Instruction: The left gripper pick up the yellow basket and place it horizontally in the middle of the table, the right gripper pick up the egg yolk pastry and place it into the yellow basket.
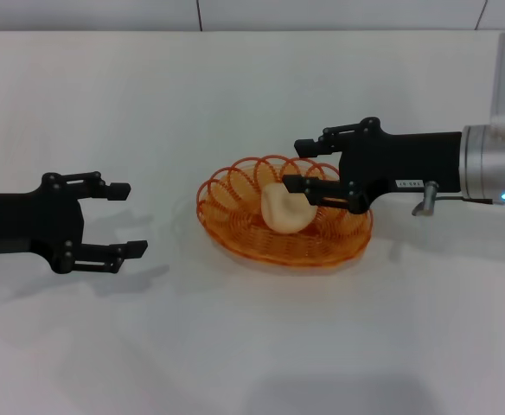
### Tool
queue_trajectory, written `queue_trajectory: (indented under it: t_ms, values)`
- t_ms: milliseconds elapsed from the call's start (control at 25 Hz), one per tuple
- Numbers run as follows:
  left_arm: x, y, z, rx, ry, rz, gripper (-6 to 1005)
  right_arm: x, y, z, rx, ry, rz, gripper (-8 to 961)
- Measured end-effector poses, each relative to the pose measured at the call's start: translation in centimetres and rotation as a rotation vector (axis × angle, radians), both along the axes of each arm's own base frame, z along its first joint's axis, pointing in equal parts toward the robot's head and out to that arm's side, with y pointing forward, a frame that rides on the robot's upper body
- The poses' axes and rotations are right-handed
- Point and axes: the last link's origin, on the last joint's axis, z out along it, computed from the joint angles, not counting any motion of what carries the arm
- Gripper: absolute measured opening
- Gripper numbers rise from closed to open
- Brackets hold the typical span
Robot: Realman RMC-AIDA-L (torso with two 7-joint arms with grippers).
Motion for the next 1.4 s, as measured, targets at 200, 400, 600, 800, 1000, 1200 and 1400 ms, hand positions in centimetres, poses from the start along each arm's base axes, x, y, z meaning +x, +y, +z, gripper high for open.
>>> queue_trajectory:
  t_ms: [200, 400, 600, 800, 1000, 1200, 1400]
  values:
    - [-0.1, 0.0, 0.0, -0.005, 0.001, 0.005, 820, 1.1, -0.2, 0.4, -0.011, -0.017, -0.017, 544]
    - [-0.1, 0.0, 0.1, -0.012, 0.003, 0.013, 820, 3.2, -1.2, 1.6, -0.053, -0.010, -0.019, 646]
    - [-0.1, 0.0, 0.2, -0.013, 0.003, 0.015, 820, 5.6, -2.7, 3.0, -0.041, 0.000, -0.007, 766]
    - [0.2, 0.4, 0.2, -0.023, 0.007, 0.019, 820, 7.4, -3.6, 3.9, -0.066, 0.000, -0.017, 883]
    - [0.5, 0.7, 0.2, -0.038, 0.016, 0.026, 820, 8.3, -4.3, 4.3, -0.091, -0.004, -0.024, 881]
    - [0.8, 1.1, 0.2, -0.055, 0.029, 0.035, 820, 8.9, -4.4, 4.3, -0.111, -0.027, -0.042, 879]
    - [1.1, 1.1, 0.1, -0.085, 0.036, 0.031, 820, 9.3, -4.3, 4.3, -0.112, -0.046, -0.060, 878]
